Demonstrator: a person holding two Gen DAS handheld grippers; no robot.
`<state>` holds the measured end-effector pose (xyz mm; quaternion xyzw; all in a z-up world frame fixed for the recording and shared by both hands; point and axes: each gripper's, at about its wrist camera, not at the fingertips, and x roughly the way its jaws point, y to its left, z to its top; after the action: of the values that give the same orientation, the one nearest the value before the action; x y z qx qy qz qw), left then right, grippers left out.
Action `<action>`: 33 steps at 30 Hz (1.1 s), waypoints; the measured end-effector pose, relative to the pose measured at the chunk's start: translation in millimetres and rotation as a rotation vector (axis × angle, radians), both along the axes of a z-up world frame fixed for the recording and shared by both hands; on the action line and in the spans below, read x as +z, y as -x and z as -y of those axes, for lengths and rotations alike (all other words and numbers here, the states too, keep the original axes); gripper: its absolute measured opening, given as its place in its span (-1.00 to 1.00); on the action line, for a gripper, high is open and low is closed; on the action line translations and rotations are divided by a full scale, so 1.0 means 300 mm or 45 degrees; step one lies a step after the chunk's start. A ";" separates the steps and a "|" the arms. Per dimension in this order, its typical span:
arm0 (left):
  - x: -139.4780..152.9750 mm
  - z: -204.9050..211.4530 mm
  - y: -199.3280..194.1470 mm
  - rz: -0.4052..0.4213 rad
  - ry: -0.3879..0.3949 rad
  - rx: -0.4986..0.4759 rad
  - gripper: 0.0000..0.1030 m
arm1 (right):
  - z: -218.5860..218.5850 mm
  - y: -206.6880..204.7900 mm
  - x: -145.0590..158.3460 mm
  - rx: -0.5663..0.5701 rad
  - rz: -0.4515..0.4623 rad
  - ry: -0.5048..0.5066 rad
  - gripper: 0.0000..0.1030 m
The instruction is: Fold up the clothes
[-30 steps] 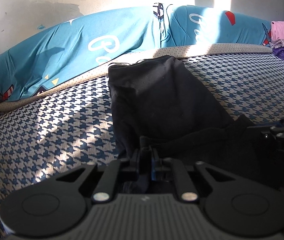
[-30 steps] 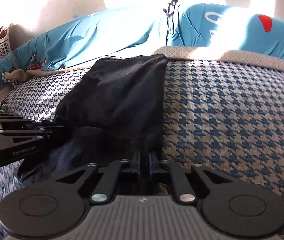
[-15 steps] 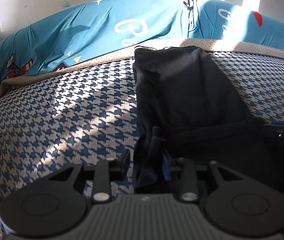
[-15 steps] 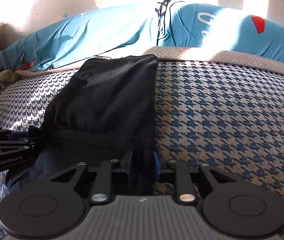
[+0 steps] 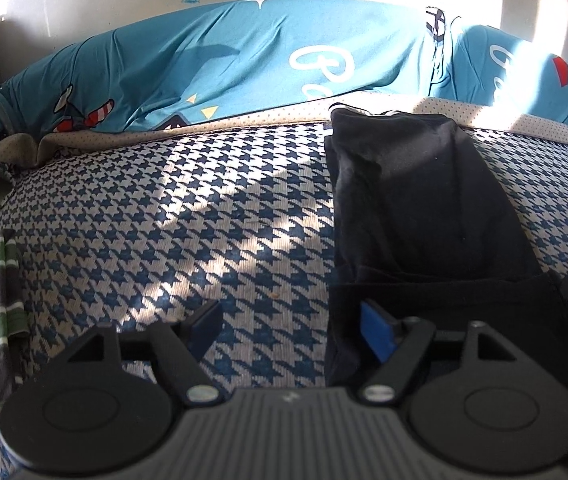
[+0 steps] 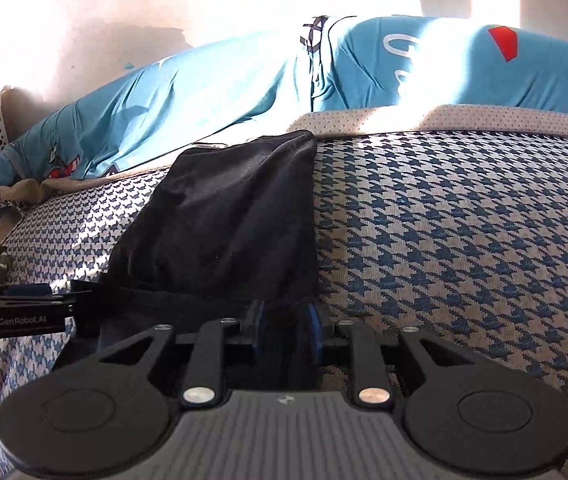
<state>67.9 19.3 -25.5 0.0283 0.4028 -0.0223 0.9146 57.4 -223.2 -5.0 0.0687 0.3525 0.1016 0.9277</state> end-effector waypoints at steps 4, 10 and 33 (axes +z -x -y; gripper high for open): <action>0.033 -0.007 0.018 0.055 0.004 0.013 0.41 | -0.027 0.005 -0.019 0.058 -0.028 0.009 -0.57; 0.091 0.009 0.040 0.146 -0.015 0.005 0.49 | -0.048 0.008 -0.040 0.087 -0.061 0.019 -0.57; -0.096 0.142 0.015 -0.124 0.089 -0.219 0.78 | -0.056 -0.011 -0.062 0.085 -0.132 0.030 -0.42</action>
<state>63.3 -23.3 -54.3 0.0297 0.4420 -0.1162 0.8890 60.6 -206.5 -23.5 0.0512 0.4034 0.1248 0.9050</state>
